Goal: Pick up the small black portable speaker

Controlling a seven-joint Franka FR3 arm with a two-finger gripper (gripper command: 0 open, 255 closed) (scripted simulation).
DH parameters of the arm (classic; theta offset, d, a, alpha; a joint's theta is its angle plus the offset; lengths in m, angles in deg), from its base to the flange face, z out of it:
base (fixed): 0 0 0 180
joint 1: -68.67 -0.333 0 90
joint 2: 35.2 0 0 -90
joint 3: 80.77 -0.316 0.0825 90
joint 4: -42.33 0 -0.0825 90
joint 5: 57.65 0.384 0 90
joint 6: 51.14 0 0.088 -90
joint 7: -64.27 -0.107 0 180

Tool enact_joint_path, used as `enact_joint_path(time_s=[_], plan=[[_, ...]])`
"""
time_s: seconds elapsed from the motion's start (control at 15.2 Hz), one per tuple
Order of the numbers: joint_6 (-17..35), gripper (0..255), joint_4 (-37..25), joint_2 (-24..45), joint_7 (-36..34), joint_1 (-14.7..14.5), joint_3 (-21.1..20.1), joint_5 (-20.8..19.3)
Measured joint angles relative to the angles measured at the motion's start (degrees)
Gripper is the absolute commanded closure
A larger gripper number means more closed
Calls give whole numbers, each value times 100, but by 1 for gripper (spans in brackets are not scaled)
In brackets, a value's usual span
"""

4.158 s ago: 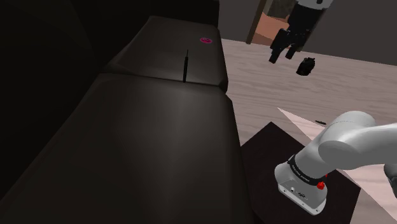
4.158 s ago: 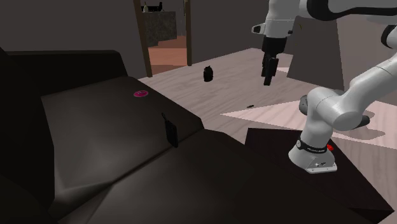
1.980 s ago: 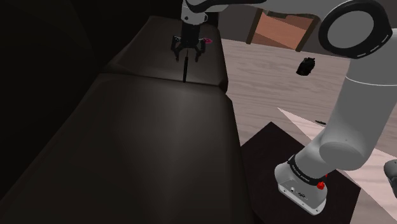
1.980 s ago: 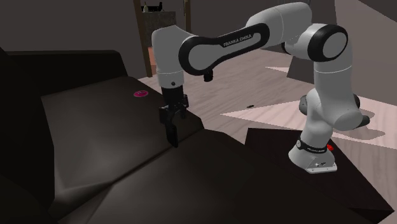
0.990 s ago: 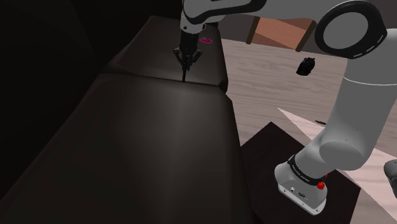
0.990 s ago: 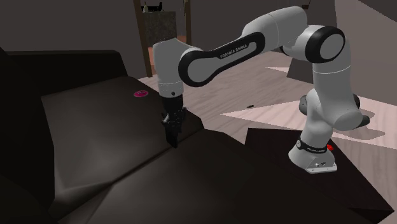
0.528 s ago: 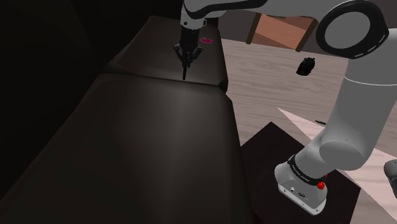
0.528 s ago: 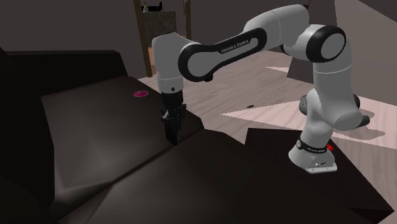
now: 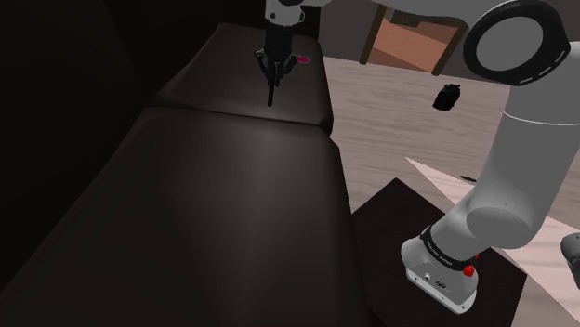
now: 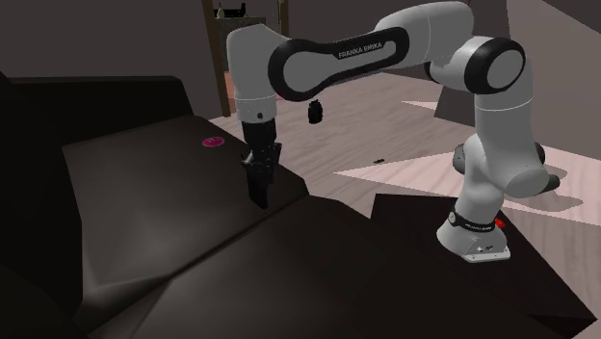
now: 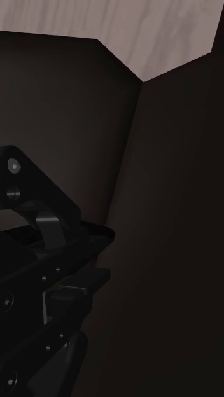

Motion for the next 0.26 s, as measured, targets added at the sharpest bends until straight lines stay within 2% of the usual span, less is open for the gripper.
enact_joint_path(time_s=[0.26], plan=[[-268,255,-294,25,-38,-23,-8,-7]])
